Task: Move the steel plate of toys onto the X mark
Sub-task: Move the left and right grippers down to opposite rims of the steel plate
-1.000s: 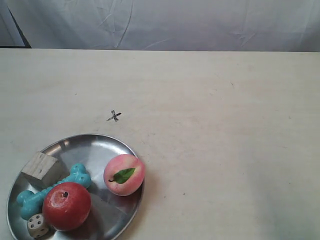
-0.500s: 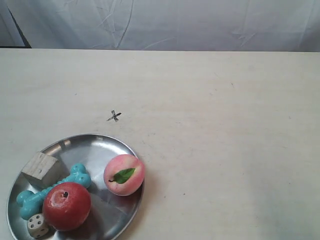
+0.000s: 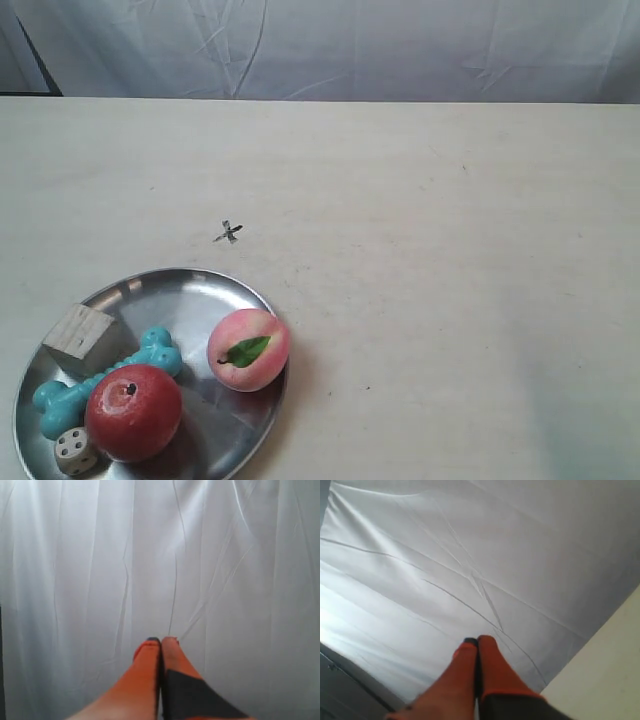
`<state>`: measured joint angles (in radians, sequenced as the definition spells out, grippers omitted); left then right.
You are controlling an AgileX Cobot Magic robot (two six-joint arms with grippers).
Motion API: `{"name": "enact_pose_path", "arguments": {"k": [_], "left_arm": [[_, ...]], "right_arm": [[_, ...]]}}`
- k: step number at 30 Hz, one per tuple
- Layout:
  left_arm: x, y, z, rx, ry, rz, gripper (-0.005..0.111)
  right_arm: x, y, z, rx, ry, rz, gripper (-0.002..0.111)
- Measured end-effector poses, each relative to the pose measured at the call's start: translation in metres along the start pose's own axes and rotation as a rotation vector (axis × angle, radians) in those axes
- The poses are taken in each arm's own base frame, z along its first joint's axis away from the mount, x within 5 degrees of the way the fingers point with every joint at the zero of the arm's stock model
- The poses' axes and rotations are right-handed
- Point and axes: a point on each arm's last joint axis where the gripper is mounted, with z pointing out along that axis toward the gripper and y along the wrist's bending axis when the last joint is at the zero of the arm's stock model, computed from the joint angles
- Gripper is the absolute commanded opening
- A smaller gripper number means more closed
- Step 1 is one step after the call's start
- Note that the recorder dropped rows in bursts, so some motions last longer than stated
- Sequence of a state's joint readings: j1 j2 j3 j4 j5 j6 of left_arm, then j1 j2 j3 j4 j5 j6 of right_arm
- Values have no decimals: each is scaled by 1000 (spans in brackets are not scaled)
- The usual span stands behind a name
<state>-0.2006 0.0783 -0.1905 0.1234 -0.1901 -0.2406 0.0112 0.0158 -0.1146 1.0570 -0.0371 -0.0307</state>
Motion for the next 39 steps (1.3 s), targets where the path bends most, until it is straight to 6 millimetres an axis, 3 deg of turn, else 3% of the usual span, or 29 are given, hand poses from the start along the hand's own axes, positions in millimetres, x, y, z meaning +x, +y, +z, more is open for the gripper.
{"name": "enact_pose_path", "arguments": {"k": [5, 9, 12, 16, 19, 22, 31, 39], "left_arm": [[-22, 0, 41, -29, 113, -7, 0], [-18, 2, 92, -89, 457, -33, 0], [-2, 6, 130, -143, 801, -27, 0], [47, 16, 158, -228, 1332, 4, 0], [78, 20, 161, -277, 1554, -15, 0], [89, 22, 164, -317, 1592, -120, 0], [91, 66, 152, -495, 1547, -387, 0], [120, 70, 124, -501, 1556, -402, 0]], "right_arm": [[-14, 37, 17, -15, 84, -294, -1], [-12, 56, 48, 53, 312, -434, -1], [-2, 55, 76, 150, 541, -475, -1], [21, 36, 109, 292, 904, -481, -1], [41, 19, 122, 326, 1129, -458, -1], [62, 8, 128, 258, 1261, -411, -1], [114, 5, 128, 166, 1410, -317, -1], [162, -8, 128, 221, 1475, -388, -1]]}}
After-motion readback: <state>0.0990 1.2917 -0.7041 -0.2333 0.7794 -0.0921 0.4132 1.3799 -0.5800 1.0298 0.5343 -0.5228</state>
